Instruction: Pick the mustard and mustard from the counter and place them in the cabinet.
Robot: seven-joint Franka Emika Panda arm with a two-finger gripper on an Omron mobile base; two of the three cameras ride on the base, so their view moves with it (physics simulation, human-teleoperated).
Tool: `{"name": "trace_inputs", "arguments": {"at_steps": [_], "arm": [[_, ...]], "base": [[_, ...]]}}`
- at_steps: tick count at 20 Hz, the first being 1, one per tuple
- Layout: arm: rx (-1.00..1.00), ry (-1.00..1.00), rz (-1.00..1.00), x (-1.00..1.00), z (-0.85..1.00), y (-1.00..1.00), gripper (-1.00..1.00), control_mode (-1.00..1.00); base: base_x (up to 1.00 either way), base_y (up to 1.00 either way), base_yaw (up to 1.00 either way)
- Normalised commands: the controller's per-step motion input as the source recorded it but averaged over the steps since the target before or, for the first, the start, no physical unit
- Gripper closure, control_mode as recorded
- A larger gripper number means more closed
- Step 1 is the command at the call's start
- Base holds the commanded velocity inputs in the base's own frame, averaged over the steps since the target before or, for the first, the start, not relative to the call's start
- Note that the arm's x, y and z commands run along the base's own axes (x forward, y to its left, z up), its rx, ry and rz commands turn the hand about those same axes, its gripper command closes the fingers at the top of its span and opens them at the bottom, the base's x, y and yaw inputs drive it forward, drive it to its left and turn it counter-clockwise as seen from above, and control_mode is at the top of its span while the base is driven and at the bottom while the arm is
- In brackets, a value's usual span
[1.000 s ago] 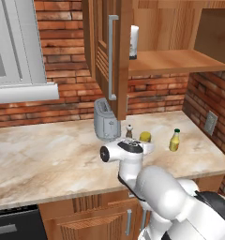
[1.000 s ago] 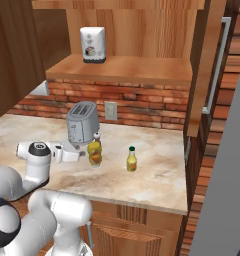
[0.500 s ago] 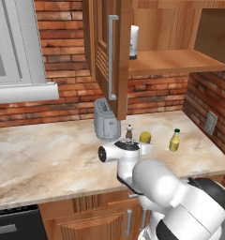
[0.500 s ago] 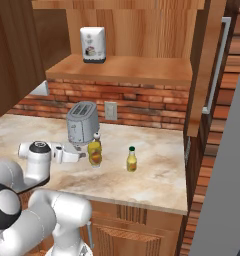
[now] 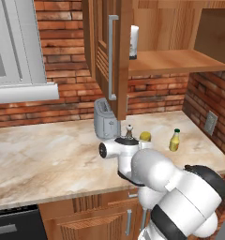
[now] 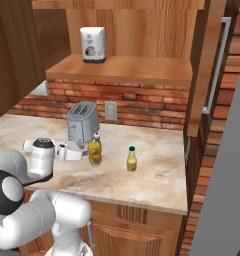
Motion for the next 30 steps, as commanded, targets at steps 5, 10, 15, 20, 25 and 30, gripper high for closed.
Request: {"name": "trace_inputs", "arguments": {"at_steps": [5,10,15,20,25,30], "arm": [[-0.01,0.01,-0.02,0.06,-0.05,-0.16,-1.00,-1.00],[-0.02,0.00,-0.02,0.13,-0.07,-0.10,-1.00,-1.00],[0.00,0.00,0.00,0.14,-0.11,0.00,-1.00,-1.00],[0.00,0.00,0.00,0.12,-0.12,0.01,-1.00,-1.00],[-0.02,0.00,-0.03,0.18,-0.14,0.00,-1.00,-1.00],[-0.03,0.00,-0.03,0.10,-0.08,0.00,1.00,-1.00]], "base": [[0.00,0.00,0.00],[0.00,0.00,0.00],[0.00,0.00,0.00],[0.00,0.00,0.00],[0.00,0.00,0.00],[0.00,0.00,0.00]]}}
